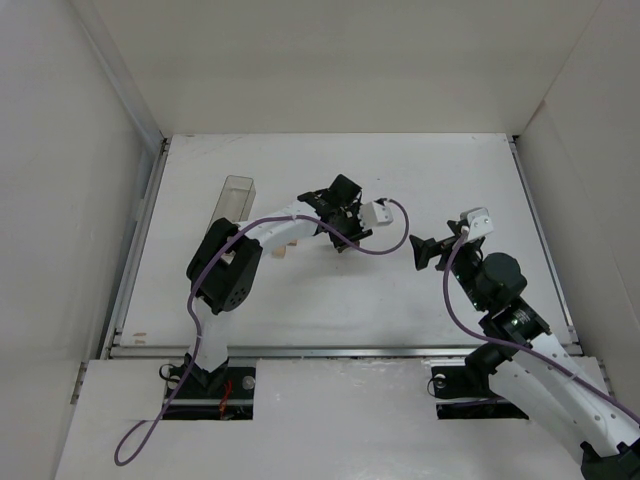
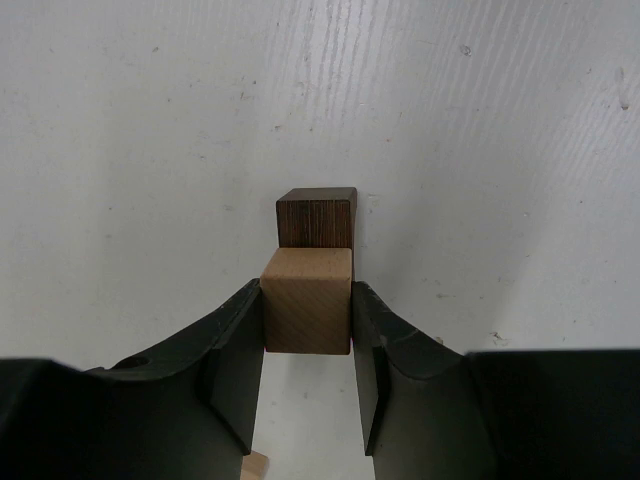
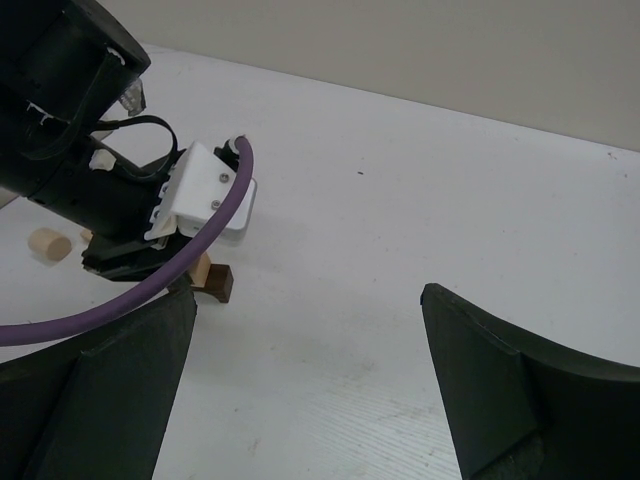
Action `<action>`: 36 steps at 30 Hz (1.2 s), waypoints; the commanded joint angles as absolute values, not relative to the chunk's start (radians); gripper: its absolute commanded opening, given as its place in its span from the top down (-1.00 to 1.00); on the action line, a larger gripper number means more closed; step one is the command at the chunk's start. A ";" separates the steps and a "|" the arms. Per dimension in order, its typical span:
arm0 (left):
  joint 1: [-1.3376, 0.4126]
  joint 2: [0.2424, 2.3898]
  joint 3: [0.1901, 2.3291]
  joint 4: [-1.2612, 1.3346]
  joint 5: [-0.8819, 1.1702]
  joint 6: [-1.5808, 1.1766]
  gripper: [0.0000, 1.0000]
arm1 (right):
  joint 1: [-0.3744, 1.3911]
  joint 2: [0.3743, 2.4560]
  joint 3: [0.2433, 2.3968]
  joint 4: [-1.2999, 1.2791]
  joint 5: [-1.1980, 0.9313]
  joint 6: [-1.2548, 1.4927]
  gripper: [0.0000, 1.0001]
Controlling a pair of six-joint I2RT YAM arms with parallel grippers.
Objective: Build the wood block tower
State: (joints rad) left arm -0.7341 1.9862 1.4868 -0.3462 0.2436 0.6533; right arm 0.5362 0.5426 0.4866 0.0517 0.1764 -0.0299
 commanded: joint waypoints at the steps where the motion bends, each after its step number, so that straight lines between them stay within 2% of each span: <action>1: -0.741 1.928 1.502 -0.334 0.232 0.617 1.00 | 0.534 0.532 0.485 0.084 0.175 -0.035 -1.00; 18: -0.741 1.928 1.491 -0.334 0.221 0.563 0.95 | 0.534 0.532 0.485 0.084 0.175 -0.035 -1.00; 21: -0.741 1.928 1.491 -0.325 0.202 0.563 0.85 | 0.534 0.532 0.485 0.084 0.175 -0.035 -1.00; 25: -0.741 1.928 1.491 -0.325 0.193 0.574 0.41 | 0.534 0.532 0.485 0.084 0.175 -0.035 -1.00; 26: -0.741 1.928 1.491 -0.334 0.193 0.583 0.20 | 0.534 0.532 0.485 0.084 0.175 -0.035 -1.00; 27: -0.741 1.928 1.491 -0.334 0.193 0.583 0.15 | 0.534 0.532 0.485 0.084 0.175 -0.035 -1.00; 36: -0.741 1.928 1.502 -0.356 0.206 0.583 0.13 | 0.534 0.532 0.485 0.084 0.175 -0.035 -1.00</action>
